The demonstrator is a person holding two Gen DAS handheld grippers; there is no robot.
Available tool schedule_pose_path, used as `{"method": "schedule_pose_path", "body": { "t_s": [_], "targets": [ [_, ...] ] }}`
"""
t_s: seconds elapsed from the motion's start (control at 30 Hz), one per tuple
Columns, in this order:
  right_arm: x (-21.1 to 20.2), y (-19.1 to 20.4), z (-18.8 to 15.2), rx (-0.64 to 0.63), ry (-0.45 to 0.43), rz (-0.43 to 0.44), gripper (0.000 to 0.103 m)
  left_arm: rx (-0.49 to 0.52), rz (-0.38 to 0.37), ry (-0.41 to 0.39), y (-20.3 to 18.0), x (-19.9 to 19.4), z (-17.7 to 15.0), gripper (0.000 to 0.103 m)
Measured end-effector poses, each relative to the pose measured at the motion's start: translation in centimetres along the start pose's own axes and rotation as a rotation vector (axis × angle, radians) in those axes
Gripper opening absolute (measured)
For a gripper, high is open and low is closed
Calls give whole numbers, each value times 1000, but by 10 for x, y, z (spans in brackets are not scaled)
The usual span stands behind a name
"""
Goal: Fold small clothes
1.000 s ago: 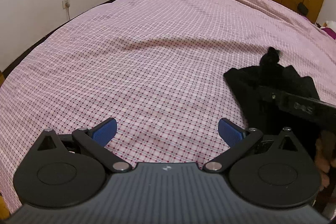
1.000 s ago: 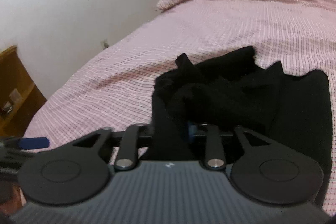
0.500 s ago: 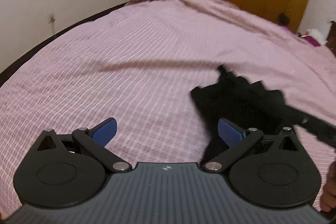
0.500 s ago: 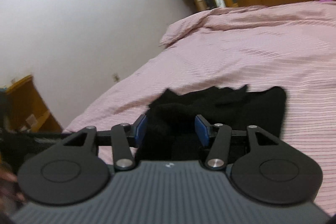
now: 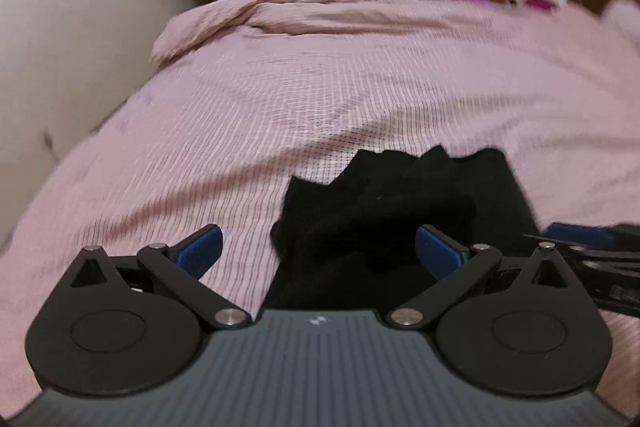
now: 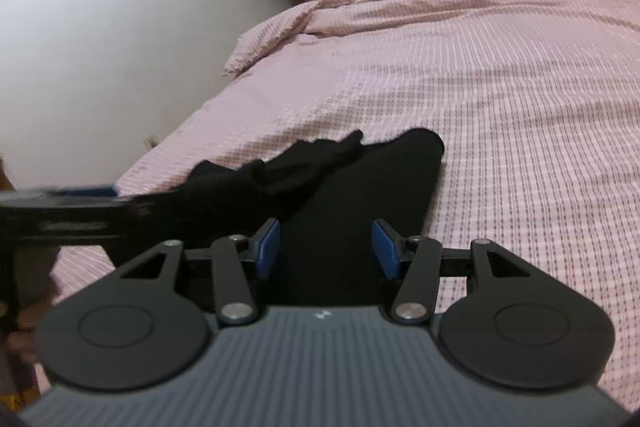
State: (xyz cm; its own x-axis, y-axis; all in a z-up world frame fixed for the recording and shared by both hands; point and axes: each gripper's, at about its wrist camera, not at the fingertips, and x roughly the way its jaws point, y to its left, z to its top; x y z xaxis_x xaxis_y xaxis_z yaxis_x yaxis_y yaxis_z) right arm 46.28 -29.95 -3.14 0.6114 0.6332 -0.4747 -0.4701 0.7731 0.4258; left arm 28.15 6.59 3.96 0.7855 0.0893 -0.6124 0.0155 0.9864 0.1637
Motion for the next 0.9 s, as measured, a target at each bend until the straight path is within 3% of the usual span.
{"method": "schedule_pose_path", "body": {
  "t_s": [0.07,0.2,0.37,0.53,0.6,0.9],
  "targets": [
    [2,-2,-4,6,0,-5,54,56,24,12,-11,20,2,103],
    [4,-1,-14,-18,-6,-22,54,62,153,11,-8,50,6,103],
    [4,-2,-21,-29,-15,-26,54,-102,183,37,27,62,5,103],
    [0,-4,-23,-15,-13,-32,55,-195,194,56,53,53,-2,103],
    [-4,-4,-22,3,-7,-33,55,-219,176,70,57,45,-7,103],
    [-31,8,-28,11,3,7,56,-302,-76,117,59,10,-38,103]
  ]
}}
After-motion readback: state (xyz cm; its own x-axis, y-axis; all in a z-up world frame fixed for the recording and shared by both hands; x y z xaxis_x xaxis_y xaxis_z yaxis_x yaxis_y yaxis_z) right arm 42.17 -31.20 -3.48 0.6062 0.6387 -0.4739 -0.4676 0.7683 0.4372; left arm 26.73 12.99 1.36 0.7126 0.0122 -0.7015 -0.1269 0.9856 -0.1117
